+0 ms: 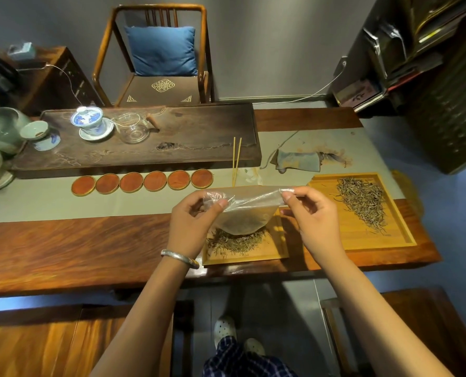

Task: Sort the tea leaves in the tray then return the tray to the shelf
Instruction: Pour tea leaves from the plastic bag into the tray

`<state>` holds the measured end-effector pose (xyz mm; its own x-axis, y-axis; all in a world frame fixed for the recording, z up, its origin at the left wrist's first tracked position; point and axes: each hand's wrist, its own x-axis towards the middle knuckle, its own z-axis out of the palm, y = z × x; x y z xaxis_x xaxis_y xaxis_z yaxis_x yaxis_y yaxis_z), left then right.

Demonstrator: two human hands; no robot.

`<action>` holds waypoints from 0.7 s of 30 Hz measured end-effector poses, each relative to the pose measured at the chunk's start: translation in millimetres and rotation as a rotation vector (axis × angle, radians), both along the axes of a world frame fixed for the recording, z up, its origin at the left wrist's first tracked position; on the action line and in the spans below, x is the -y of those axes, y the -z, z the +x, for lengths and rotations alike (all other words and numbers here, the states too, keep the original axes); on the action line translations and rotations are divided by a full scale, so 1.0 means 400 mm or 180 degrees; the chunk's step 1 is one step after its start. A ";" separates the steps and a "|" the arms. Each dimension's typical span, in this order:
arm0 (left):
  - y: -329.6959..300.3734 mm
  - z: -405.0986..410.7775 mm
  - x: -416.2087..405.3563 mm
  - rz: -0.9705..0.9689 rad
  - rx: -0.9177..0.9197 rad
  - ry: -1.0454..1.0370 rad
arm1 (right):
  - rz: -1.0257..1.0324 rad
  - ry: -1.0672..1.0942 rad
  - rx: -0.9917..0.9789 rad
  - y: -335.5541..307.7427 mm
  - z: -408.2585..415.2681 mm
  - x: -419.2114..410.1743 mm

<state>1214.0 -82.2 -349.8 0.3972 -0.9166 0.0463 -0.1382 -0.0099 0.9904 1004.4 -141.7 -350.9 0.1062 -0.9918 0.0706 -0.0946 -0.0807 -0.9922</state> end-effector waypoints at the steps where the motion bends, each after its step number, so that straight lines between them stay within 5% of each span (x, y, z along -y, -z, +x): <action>1: -0.002 0.001 0.001 0.0006 0.0018 -0.0011 | 0.0042 0.0003 0.0031 -0.003 0.000 0.001; 8: -0.011 0.004 -0.009 0.0141 -0.0393 0.0276 | 0.0105 -0.0075 0.0309 -0.018 -0.002 -0.003; 15: 0.033 0.003 -0.003 0.1318 -0.1643 0.0148 | 0.0217 -0.0107 0.0313 -0.006 -0.018 -0.024; 21: 0.035 -0.017 0.006 0.1135 -0.1104 0.0161 | 0.0326 -0.0125 0.0289 0.007 -0.055 -0.041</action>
